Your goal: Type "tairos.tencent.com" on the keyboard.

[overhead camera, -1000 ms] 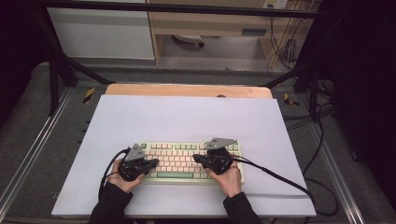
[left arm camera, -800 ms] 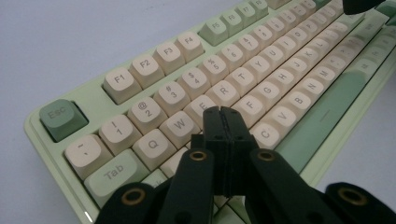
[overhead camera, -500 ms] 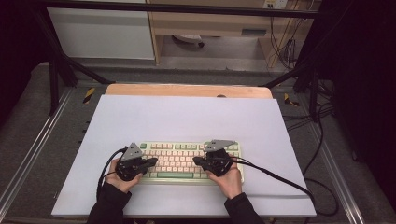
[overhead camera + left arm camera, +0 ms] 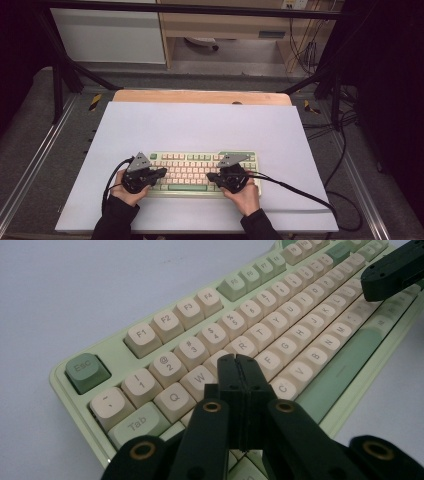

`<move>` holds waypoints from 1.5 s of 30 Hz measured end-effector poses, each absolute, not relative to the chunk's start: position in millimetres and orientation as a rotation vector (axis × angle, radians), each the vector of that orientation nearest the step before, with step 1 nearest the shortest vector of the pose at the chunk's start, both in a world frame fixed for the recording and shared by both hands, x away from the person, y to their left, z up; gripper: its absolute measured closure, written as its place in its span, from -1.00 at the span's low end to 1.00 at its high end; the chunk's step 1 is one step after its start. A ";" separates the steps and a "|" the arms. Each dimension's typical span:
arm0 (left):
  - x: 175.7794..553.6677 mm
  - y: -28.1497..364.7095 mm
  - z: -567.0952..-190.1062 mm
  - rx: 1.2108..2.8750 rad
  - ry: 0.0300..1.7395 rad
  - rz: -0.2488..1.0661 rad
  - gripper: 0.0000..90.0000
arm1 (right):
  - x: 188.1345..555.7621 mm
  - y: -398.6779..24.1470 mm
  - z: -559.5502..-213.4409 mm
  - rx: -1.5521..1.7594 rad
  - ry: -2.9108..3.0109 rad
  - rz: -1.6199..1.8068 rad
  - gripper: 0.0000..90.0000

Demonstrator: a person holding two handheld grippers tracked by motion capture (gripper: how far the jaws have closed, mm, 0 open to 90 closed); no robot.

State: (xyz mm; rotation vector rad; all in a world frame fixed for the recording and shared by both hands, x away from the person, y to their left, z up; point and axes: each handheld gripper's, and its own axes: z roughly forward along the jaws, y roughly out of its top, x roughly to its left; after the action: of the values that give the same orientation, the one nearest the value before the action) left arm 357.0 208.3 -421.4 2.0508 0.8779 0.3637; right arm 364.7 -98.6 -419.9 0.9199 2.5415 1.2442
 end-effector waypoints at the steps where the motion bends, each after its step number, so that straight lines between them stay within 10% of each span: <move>1: 357.0 208.6 -421.2 2.050 0.878 0.364 1.00 | 364.5 -98.7 -420.6 0.917 2.541 1.242 1.00; 45: 357.4 208.8 -418.1 2.046 0.873 0.365 1.00 | 362.8 -117.5 -417.5 0.956 2.490 1.292 1.00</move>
State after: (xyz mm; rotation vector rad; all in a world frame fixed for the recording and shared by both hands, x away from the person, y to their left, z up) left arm 357.4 208.8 -418.1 2.0458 0.8727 0.3650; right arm 362.8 -117.5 -417.5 0.9562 2.4900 1.2916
